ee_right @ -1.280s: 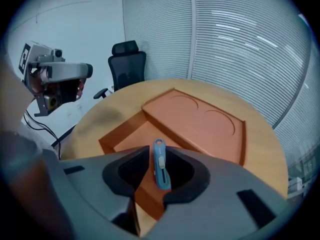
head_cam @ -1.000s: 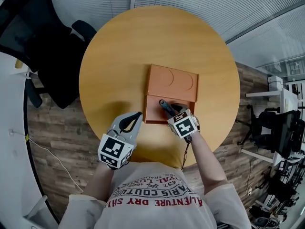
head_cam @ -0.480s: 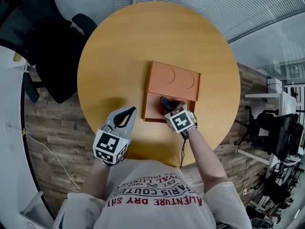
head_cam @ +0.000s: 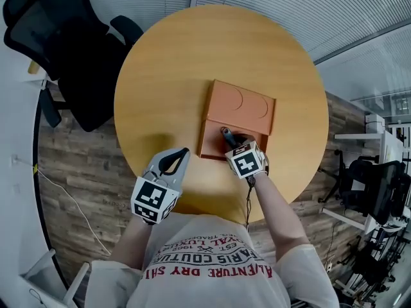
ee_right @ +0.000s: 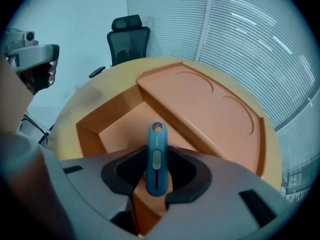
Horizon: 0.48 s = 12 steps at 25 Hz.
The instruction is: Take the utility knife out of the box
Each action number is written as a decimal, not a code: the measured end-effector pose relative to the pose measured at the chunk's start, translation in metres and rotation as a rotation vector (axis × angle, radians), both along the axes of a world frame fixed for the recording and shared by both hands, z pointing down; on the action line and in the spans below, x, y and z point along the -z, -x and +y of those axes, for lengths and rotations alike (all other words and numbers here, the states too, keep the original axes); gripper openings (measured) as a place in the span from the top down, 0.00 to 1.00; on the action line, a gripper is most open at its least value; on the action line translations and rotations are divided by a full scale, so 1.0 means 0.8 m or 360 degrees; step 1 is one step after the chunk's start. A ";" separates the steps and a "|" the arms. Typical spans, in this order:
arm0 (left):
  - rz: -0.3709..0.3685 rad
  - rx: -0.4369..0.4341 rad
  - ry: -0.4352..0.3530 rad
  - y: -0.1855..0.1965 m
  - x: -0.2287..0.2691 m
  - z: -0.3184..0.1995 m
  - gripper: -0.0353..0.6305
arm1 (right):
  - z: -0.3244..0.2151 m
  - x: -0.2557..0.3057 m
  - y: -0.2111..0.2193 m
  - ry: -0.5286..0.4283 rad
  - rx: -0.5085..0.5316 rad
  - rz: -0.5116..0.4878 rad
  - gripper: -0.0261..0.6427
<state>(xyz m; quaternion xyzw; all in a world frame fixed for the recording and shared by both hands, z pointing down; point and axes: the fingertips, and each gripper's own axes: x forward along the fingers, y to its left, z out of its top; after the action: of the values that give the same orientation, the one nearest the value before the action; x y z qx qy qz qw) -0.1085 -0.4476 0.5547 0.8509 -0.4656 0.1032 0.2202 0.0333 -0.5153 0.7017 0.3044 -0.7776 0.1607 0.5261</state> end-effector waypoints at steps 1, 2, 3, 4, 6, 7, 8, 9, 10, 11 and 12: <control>-0.0011 0.0006 -0.0003 0.000 0.002 0.003 0.95 | 0.000 0.008 0.001 -0.0032 0.0007 -0.0019 0.76; -0.0023 0.0019 -0.0009 0.000 0.004 0.006 0.95 | 0.000 0.016 0.003 -0.0059 0.0018 -0.0040 0.76; -0.0034 0.0035 -0.0016 0.000 0.007 0.009 0.96 | 0.000 0.024 0.006 -0.0076 0.0030 -0.0062 0.76; -0.0042 0.0054 -0.0022 0.000 0.010 0.013 0.95 | 0.003 0.032 0.007 -0.0085 0.0042 -0.0084 0.76; -0.0057 0.0089 -0.0038 -0.005 0.021 0.020 0.95 | 0.009 0.049 0.004 -0.0103 0.0057 -0.0134 0.76; -0.0064 0.0106 -0.0052 -0.007 0.028 0.023 0.95 | 0.011 0.059 0.002 -0.0120 0.0060 -0.0161 0.76; -0.0071 0.0120 -0.0069 -0.009 0.036 0.025 0.95 | 0.013 0.071 0.000 -0.0141 0.0059 -0.0190 0.76; -0.0078 0.0131 -0.0085 -0.010 0.044 0.028 0.95 | 0.016 0.083 -0.002 -0.0168 0.0055 -0.0221 0.76; -0.0086 0.0139 -0.0097 -0.013 0.050 0.031 0.95 | 0.019 0.098 -0.004 -0.0200 0.0046 -0.0258 0.76; -0.0096 0.0143 -0.0104 -0.016 0.056 0.035 0.95 | 0.023 0.113 -0.007 -0.0239 0.0031 -0.0300 0.76; -0.0105 0.0144 -0.0109 -0.021 0.062 0.040 0.96 | 0.028 0.128 -0.012 -0.0283 0.0009 -0.0346 0.76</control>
<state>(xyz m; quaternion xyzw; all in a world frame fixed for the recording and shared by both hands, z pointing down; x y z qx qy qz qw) -0.0920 -0.4160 0.5054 0.8322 -0.5139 0.1050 0.1798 0.0426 -0.4931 0.5994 0.3284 -0.8421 0.1217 0.4102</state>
